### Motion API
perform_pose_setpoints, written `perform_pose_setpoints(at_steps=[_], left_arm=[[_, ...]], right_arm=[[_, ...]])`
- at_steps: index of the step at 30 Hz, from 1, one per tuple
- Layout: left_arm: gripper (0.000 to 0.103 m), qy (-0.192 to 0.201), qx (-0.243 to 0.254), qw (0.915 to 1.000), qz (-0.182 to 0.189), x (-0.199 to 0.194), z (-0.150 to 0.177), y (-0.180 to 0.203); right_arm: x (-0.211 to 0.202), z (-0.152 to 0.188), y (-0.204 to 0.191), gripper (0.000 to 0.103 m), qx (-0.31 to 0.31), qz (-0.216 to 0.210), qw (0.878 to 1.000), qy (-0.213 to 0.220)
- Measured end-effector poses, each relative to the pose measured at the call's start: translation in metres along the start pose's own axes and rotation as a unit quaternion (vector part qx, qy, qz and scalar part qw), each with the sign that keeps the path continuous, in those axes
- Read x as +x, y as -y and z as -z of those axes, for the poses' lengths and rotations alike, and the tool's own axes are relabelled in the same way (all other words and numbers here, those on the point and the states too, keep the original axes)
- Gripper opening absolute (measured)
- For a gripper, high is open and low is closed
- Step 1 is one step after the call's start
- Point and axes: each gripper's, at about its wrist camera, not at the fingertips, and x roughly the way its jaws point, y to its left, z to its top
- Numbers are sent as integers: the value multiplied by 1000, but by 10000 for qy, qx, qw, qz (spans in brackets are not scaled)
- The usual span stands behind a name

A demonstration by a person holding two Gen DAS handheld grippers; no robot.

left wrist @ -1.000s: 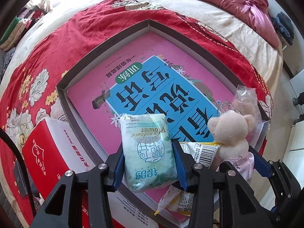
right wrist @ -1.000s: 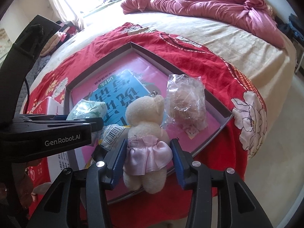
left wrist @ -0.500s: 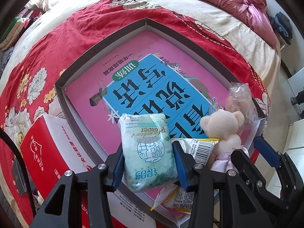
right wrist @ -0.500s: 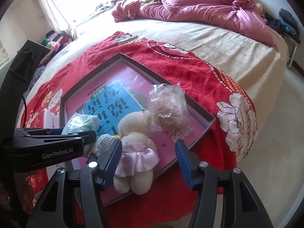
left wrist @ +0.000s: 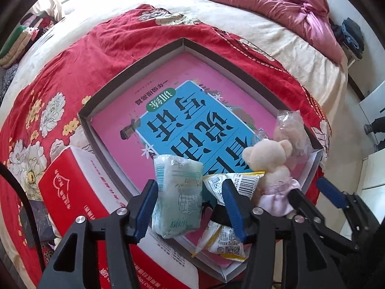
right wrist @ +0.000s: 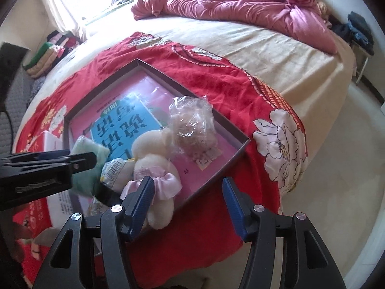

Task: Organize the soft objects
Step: 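Open the right tool to release the teddy bear while the left tool releases the wrapped pack into the tray, then move both open tools back from the tray over the pile of soft items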

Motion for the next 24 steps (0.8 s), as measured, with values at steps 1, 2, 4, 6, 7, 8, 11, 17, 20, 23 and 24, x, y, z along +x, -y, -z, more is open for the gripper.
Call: perform_pose_setpoints(at_steps=[1,2,4,6,7,8,11,17,20,23,24], left_arm=[[55,29,-3,10000,6,-2,0,0],[55,43,-29,10000,11,-4,1,-1],[55,93,-92,9999,63,-8,2,-4],[55,174,-159,9997,118,-13,4,-6],[55,240,-190,9994,157,-17,4,-7],[55,277,-203,9992,181,-19,5,-8],[55,355,-243,9989,200,-25,6,-11],[57,488,-358,9980,187,-38,13,-15],[59,513,-365,9979,177,-43,18,-16],[62,564,-376,9976,170,-49,24,-18],[66,572,-388,9975,166,-50,25,-18]], right_arm=[[2,0,-1,61,21,-13,10000,-23],[4,-1,-1,61,23,-22,10000,-15],[6,-3,-4,61,-15,37,10000,-20],[11,-3,-5,65,-41,117,9999,-38],[13,-4,-5,66,-41,144,9999,-42],[14,-4,-5,68,-23,136,9999,-27],[15,-5,-4,69,-2,111,9999,-11],[16,-4,-6,72,-75,163,9998,-13],[17,-5,-8,73,-99,188,9998,-15],[16,-5,-8,73,-88,178,9998,-15],[15,-5,-8,73,-90,193,9998,7]])
